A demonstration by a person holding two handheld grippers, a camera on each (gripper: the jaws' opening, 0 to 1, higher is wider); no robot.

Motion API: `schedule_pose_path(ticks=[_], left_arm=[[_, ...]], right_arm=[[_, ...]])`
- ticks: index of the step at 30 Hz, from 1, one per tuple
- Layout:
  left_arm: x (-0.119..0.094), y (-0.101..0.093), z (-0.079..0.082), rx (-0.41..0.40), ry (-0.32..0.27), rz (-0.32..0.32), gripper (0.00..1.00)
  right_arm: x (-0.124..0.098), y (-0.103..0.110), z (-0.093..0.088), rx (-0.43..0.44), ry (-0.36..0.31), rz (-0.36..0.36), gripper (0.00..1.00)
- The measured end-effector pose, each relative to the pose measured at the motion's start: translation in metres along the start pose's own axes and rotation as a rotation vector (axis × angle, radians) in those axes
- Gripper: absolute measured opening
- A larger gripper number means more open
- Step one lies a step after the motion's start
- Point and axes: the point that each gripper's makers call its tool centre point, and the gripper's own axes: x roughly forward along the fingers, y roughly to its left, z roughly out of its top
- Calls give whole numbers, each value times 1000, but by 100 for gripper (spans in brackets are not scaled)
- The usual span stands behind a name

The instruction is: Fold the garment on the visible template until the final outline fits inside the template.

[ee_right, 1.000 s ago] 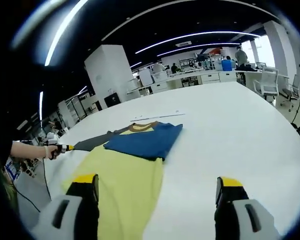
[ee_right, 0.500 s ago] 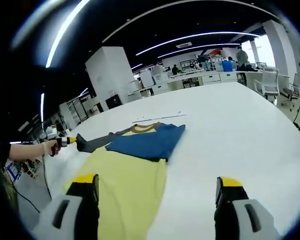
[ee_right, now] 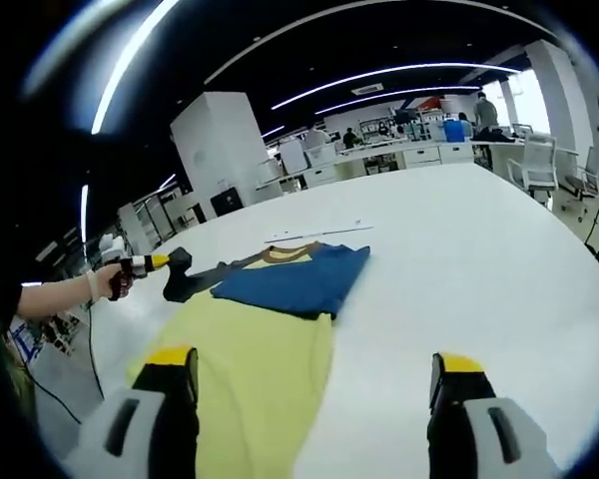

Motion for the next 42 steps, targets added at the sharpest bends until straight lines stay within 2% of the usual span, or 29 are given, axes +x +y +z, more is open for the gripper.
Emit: schedule_pose_path(ticks=[16, 22, 24, 26, 34, 42], left_arm=[[58, -91, -25, -33, 29, -167, 0], [75, -118, -36, -44, 40, -213, 0], [81, -128, -40, -81, 45, -238, 0], [87, -133, -44, -82, 48, -240, 0], [106, -176, -68, -79, 91, -316, 0], [124, -208, -78, -116, 98, -372, 0]], right_arm=[[-3, -4, -5, 8, 7, -11, 97], [-4, -5, -8, 6, 13, -16, 97], [-5, -5, -8, 9, 14, -18, 97], [-6, -7, -9, 13, 12, -20, 97], [-13, -20, -11, 19, 8, -46, 96], [-20, -24, -14, 40, -13, -69, 95]])
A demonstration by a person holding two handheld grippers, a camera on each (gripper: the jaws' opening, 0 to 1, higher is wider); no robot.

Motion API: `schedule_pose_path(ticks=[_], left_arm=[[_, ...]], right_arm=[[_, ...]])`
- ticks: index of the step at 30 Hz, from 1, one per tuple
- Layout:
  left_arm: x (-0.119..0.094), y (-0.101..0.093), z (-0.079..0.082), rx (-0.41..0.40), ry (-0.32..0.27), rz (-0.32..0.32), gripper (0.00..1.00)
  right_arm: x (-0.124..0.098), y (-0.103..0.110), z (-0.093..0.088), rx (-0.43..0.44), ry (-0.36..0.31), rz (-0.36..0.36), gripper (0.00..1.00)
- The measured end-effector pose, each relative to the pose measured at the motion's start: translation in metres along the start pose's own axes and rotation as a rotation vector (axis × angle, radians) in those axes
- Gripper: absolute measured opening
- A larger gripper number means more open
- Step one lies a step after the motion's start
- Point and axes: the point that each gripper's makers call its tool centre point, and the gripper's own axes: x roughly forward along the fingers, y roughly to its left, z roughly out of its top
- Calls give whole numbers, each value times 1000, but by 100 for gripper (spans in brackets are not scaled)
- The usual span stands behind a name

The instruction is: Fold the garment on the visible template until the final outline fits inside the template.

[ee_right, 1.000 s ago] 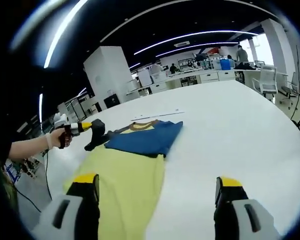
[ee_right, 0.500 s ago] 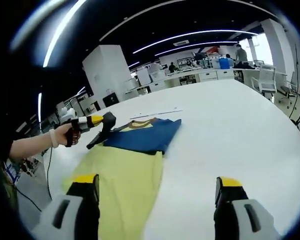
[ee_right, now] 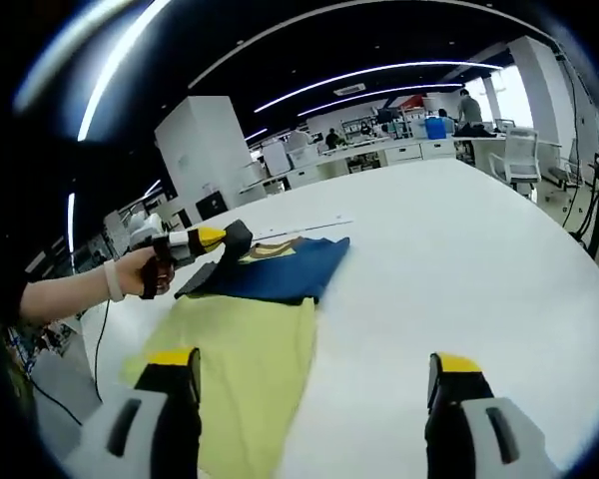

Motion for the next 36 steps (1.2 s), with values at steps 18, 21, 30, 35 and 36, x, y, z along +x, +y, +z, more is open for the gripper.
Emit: schedule_pose_path(ticks=[18, 21, 30, 35, 36], left_arm=[[59, -39, -53, 20, 123, -91, 0], [61, -35, -65, 10, 148, -82, 0], [69, -25, -88, 8, 206, -60, 0], [70, -24, -91, 17, 220, -57, 0], [70, -24, -93, 21, 223, -60, 0]], right_arm=[[-9, 0, -12, 31, 14, -25, 95], [-10, 1, -14, 41, 13, -27, 95], [-12, 5, -21, 47, 24, -30, 94], [-13, 5, -25, 60, 25, -30, 95], [-13, 6, -26, 59, 27, -28, 95]])
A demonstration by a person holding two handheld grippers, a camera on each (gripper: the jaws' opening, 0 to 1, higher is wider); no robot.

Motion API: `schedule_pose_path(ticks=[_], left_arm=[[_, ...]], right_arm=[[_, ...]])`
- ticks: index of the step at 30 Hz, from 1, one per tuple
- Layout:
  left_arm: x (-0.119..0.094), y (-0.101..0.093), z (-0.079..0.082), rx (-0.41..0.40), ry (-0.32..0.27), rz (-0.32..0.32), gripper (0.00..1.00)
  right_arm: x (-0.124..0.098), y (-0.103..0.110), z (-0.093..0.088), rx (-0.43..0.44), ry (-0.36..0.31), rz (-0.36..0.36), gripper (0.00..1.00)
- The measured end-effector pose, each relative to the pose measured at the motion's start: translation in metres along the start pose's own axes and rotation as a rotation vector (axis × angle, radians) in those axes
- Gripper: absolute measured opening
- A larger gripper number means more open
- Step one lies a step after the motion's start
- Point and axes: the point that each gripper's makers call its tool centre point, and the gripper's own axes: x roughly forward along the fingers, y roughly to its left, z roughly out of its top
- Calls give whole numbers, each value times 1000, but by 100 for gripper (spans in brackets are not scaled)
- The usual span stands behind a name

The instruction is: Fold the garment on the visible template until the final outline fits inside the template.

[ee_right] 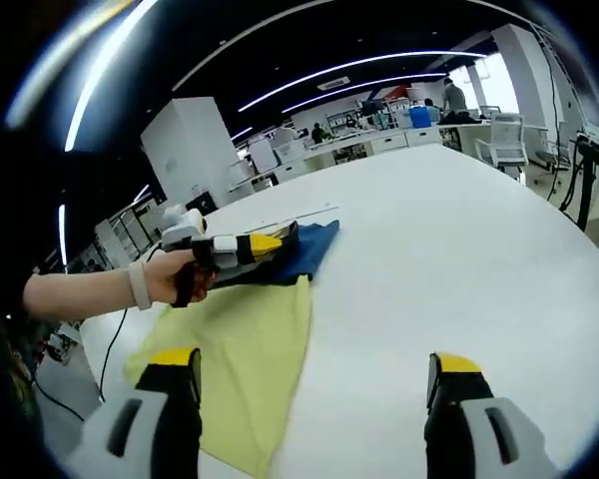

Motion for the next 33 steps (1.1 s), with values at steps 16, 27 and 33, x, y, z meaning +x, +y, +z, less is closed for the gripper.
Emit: schedule_pose_path(ticks=[16, 27, 33], left_arm=[[5, -10, -5, 65, 3, -50, 6], [2, -26, 0, 233, -8, -63, 51], [-5, -25, 4, 310, 1, -40, 63]], right_arm=[[0, 1, -1, -7, 9, 6, 95], [4, 10, 7, -23, 4, 25, 95], [7, 16, 10, -34, 4, 38, 95]])
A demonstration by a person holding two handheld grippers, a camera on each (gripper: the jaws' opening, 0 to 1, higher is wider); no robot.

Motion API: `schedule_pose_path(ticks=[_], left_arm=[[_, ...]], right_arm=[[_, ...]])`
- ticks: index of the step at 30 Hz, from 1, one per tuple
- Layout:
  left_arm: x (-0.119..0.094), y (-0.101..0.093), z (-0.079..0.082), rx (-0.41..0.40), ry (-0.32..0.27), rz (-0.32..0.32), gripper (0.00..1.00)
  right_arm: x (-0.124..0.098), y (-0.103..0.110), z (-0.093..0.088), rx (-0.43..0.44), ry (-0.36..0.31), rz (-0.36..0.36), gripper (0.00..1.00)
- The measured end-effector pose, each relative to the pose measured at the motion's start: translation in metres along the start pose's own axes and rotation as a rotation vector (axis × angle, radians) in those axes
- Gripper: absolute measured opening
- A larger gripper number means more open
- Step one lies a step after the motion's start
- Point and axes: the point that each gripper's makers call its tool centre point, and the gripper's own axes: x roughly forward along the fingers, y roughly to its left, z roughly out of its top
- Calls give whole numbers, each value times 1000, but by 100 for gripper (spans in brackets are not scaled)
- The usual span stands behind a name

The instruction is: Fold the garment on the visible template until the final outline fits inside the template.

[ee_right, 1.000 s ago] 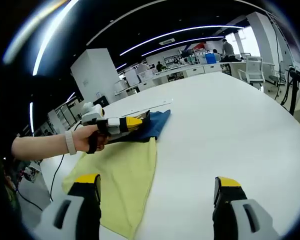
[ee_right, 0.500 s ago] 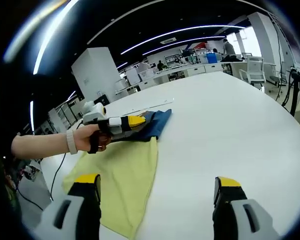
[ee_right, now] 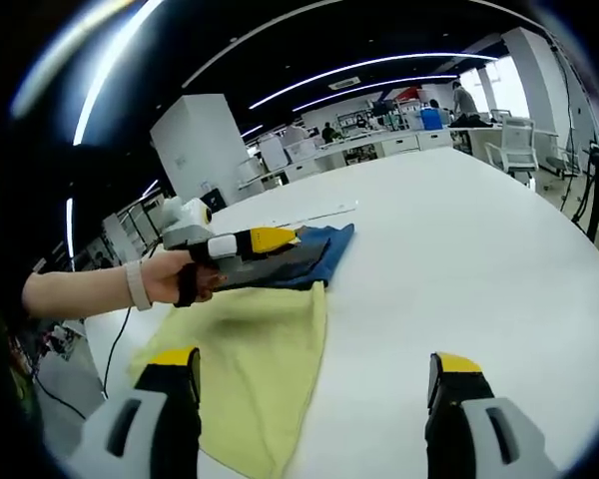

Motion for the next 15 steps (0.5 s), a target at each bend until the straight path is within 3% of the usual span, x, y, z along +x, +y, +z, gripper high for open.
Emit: schedule_pose_path(ticks=[6, 15], left_arm=[[-14, 5, 4, 104, 15, 30, 72], [-33, 14, 11, 124, 12, 65, 80]], right_arm=[[3, 6, 8, -11, -12, 15, 95], [6, 13, 14, -23, -17, 39, 95]])
